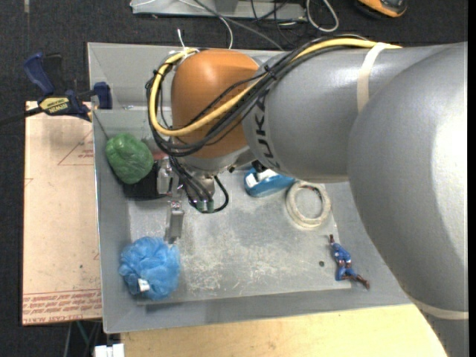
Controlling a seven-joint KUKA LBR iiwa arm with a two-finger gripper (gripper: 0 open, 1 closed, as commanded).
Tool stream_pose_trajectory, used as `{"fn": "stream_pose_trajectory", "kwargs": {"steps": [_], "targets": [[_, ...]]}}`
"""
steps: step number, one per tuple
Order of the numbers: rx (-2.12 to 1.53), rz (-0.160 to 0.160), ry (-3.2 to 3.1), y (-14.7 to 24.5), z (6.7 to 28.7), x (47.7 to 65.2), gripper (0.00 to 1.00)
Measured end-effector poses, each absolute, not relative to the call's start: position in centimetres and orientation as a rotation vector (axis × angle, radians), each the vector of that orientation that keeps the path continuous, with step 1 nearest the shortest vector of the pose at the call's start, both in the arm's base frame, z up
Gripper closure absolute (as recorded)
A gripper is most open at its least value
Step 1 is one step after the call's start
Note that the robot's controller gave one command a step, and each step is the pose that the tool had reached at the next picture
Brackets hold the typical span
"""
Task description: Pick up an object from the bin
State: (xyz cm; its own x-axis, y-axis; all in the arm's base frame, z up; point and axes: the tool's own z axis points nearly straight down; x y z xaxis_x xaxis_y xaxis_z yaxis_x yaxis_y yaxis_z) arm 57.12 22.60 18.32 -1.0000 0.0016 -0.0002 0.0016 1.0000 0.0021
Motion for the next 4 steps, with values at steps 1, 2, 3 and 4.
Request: {"fn": "stream_pose_trajectory", "kwargs": {"steps": [1,2,3,4], "targets": [[0.003,0.003,3.141,22.6,18.3,57.1,0.0],[-0.014,0.003,3.139,22.7,18.2,57.4,0.0],[-0.015,0.002,3.147,21.0,19.5,56.2,0.0],[-0.614,0.005,3.083,18.2,18.4,54.1,0.0]]}}
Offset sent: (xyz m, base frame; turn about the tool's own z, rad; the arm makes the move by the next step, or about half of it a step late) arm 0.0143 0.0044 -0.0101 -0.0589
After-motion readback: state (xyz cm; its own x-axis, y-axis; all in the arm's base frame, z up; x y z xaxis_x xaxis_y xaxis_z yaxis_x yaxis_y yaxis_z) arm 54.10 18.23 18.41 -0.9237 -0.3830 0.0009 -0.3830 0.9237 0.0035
